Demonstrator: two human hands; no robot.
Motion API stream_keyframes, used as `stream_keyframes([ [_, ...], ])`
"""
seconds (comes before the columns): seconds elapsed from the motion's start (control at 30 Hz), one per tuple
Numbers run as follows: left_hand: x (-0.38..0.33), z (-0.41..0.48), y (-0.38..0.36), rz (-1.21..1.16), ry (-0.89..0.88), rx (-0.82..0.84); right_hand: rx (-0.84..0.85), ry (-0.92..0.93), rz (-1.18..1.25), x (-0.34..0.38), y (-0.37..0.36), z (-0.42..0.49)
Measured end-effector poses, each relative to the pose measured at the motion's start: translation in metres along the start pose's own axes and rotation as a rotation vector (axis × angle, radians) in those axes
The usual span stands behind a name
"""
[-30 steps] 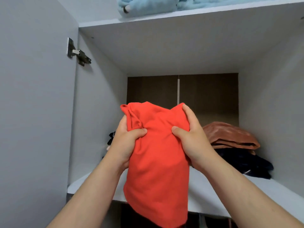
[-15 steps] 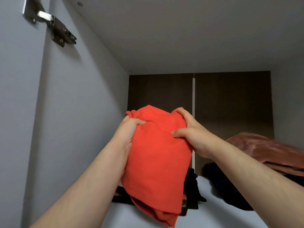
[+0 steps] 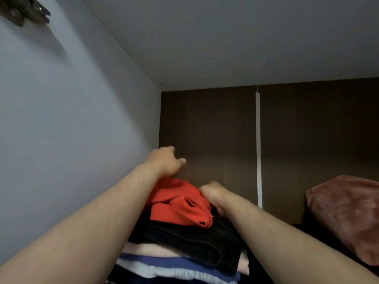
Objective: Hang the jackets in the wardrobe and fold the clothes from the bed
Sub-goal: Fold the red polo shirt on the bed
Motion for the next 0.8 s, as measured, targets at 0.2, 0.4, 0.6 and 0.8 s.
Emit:
stream_keyframes([
  [0.2, 0.051, -0.029, -0.124, -0.291, 0.139, 0.604, 0.01, 0.239, -0.373, 0.015, 0.007, 0.017],
  [0.4, 0.05, -0.041, -0.13, -0.403, 0.119, 0.574, 0.389, 0.341, -0.797, -0.041, -0.043, 0.003],
  [0.6, 0.044, -0.049, -0.123, -0.399, 0.138, 0.568, 0.363, 0.335, -0.847, -0.035, -0.038, -0.006],
  [0.8, 0.036, -0.049, -0.118, -0.255, 0.071, 0.548, 0.218, 0.292, -0.79, -0.031, -0.021, -0.022],
])
Point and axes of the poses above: each hand's wrist, its own z-axis towards the middle knuckle, its own y-axis out of the back of the hand, x = y × z, the point moved 8 cm from there along z, towards the middle knuckle, and after that the axes turned 1 degree about -x, right-handed, at the moved point
